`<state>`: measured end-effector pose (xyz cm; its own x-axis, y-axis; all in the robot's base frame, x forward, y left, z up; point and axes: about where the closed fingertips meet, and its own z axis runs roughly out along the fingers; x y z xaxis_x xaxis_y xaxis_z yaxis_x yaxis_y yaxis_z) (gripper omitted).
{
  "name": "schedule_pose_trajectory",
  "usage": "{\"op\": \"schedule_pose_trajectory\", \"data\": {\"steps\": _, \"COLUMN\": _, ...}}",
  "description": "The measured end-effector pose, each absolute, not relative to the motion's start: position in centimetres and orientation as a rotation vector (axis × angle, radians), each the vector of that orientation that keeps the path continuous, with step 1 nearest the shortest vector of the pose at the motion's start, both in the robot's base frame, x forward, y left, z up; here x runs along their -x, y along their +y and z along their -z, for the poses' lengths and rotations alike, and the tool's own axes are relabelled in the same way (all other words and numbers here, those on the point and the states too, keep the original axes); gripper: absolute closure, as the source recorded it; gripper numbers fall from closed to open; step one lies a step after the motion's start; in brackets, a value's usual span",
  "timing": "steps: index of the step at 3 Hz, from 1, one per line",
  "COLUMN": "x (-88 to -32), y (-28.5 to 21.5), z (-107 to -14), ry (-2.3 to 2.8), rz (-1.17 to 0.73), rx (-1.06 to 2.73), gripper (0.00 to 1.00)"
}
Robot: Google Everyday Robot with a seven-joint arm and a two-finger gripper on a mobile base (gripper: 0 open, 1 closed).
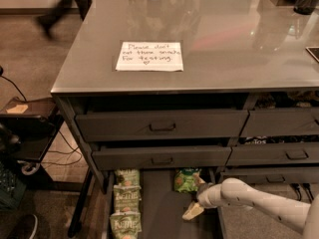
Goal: Pick green rice chip bag from bottom drawer and place on counter
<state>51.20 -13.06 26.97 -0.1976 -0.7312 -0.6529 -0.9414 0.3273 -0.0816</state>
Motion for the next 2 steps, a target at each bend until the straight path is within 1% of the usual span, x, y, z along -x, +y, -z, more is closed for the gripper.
{"op": "schedule_pose_trajectory", "data": {"steps": 1, "x": -51.2, "y": -13.1, "z": -27.0, "ry": 1.996, "rz": -0.453, "rx": 1.465, "gripper": 0.00}}
{"op": "schedule_pose_trajectory", "data": {"steps": 2, "x": -51.3, "y": -13.4, "z": -25.0, "ry": 2.011, "rz": -0.465, "rx": 1.373, "gripper": 0.00}}
